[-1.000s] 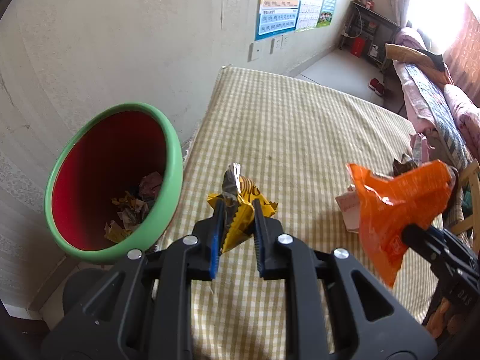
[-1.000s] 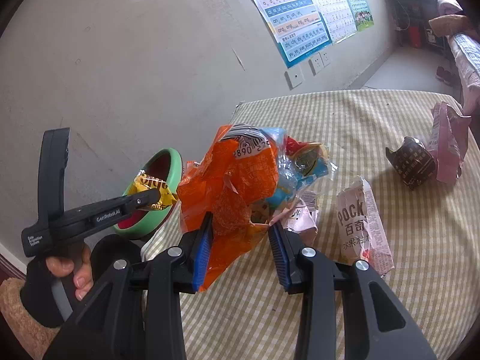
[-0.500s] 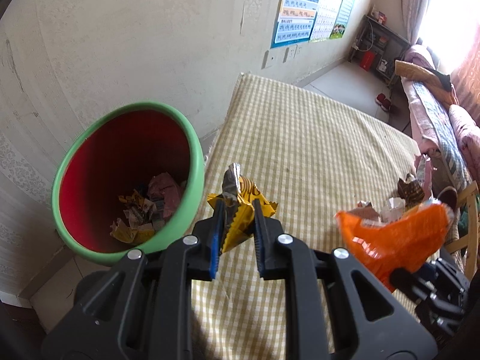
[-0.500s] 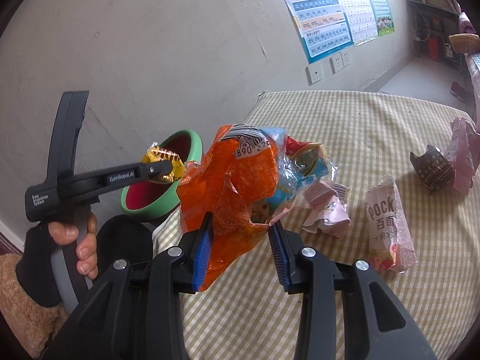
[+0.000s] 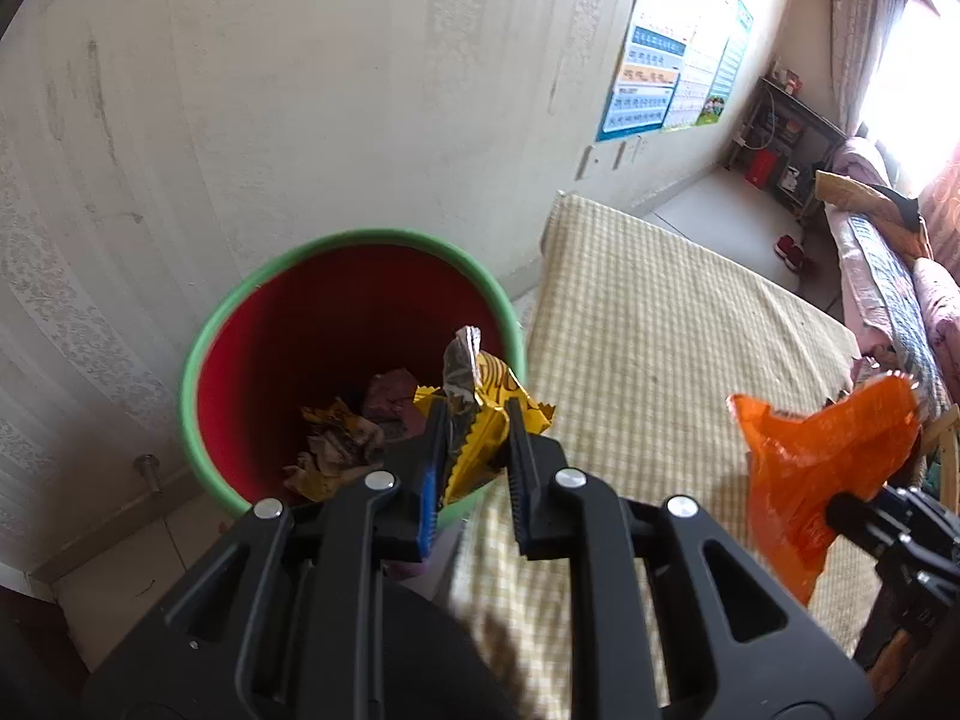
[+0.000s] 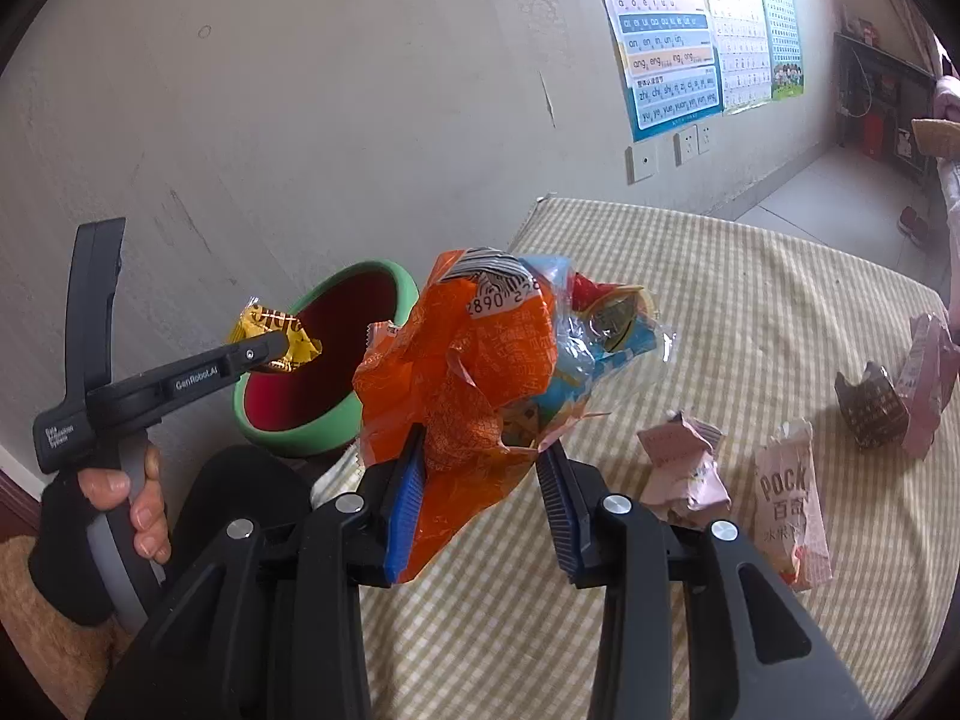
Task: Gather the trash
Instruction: 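Carry both items over the red bin and open both tools to drop them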
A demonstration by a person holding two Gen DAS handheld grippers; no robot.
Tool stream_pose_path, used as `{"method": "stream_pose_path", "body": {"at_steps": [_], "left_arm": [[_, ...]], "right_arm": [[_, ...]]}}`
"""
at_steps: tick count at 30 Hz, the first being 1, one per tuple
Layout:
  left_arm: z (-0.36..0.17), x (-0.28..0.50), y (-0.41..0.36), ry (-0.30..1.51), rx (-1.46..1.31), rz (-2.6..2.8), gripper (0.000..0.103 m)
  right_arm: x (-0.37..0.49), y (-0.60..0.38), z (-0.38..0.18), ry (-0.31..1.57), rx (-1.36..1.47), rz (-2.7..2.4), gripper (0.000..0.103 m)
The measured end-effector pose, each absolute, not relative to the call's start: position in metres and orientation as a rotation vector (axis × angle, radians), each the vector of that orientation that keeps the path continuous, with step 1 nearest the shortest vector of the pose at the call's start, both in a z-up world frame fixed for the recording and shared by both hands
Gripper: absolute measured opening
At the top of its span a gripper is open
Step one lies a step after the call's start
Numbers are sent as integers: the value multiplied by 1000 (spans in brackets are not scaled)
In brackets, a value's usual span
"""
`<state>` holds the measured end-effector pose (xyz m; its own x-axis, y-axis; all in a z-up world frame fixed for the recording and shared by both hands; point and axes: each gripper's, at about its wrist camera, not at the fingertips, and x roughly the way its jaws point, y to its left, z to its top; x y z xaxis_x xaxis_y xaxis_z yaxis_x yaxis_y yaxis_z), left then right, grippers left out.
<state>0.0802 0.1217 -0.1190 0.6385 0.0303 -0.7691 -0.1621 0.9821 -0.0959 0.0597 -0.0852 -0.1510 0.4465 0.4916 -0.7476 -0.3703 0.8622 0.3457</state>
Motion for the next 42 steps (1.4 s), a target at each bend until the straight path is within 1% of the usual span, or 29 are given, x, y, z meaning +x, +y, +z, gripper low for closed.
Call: {"method": "stream_pose_path", "body": {"at_steps": [7, 20, 27, 34, 42], "left_arm": [[-113, 72, 142, 816, -144, 136, 18], [-129, 61, 207, 833, -221, 207, 18], [-140, 57, 223, 840, -275, 209, 18], [-137, 67, 231, 839, -239, 231, 18], [-143, 87, 236, 840, -237, 221, 18]], "right_arm": [[67, -54, -143, 981, 91, 560, 36], [74, 7, -152, 1019, 33, 638, 36], [80, 22, -160, 1043, 17, 636, 36], [104, 39, -158, 1020, 53, 643, 36], [136, 59, -168, 1034, 100, 645, 36]]}}
